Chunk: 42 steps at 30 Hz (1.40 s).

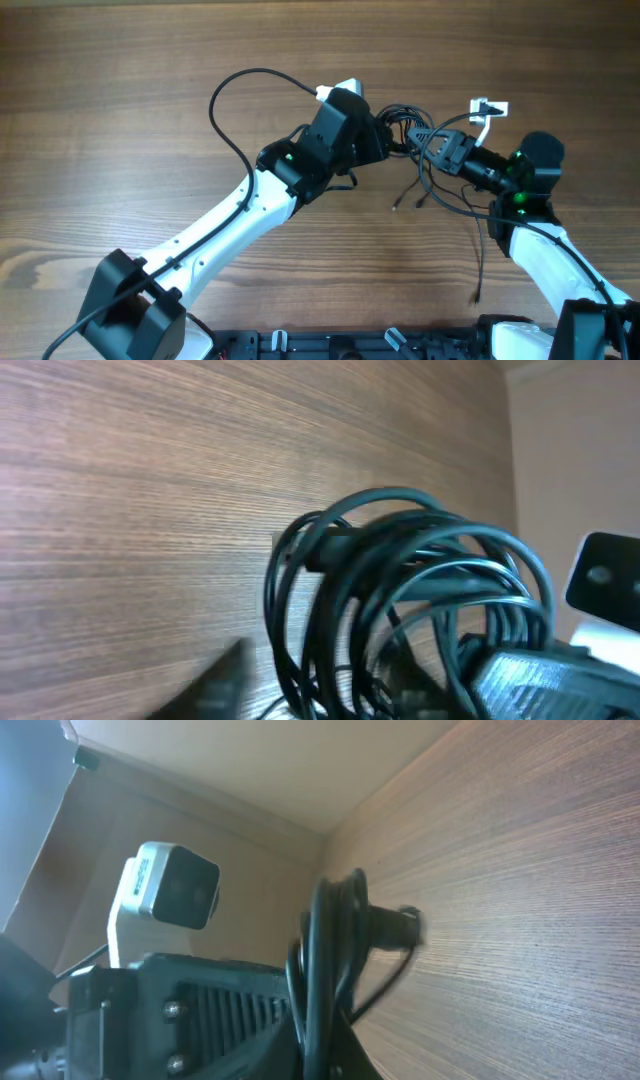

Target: Untangle cables

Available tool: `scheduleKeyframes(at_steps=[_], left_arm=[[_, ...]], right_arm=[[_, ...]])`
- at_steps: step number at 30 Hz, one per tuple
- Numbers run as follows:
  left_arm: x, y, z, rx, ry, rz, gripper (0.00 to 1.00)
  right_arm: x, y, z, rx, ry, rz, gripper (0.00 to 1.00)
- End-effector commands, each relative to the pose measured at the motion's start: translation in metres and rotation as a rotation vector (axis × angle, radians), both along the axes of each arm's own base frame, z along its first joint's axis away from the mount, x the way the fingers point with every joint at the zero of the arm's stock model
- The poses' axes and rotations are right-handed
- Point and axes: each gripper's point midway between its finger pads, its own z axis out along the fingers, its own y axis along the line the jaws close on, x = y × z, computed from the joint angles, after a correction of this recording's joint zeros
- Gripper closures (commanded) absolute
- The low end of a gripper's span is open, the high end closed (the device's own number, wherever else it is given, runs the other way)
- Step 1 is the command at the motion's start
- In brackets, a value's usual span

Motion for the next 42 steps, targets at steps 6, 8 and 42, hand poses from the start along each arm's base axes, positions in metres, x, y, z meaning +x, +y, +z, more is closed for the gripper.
scheduleKeyframes(at_steps=[6,8,42], left_arm=[[-0.008,-0.006,-0.014,0.018,0.040,-0.032,0.54],[-0.007,-0.007,-0.022,0.018,0.069,-0.015,0.56],[-0.016,0.020,0.047,0.284,-0.456,-0.460,0.96]], right_arm=[[0.001,-0.001,0.005,0.005,-0.013,-0.004,0.96],[0.001,0.000,0.005,0.006,-0.013,0.002,0.96],[-0.004,0.042,0.030,-0.210,-0.479,0.060,0.43]])
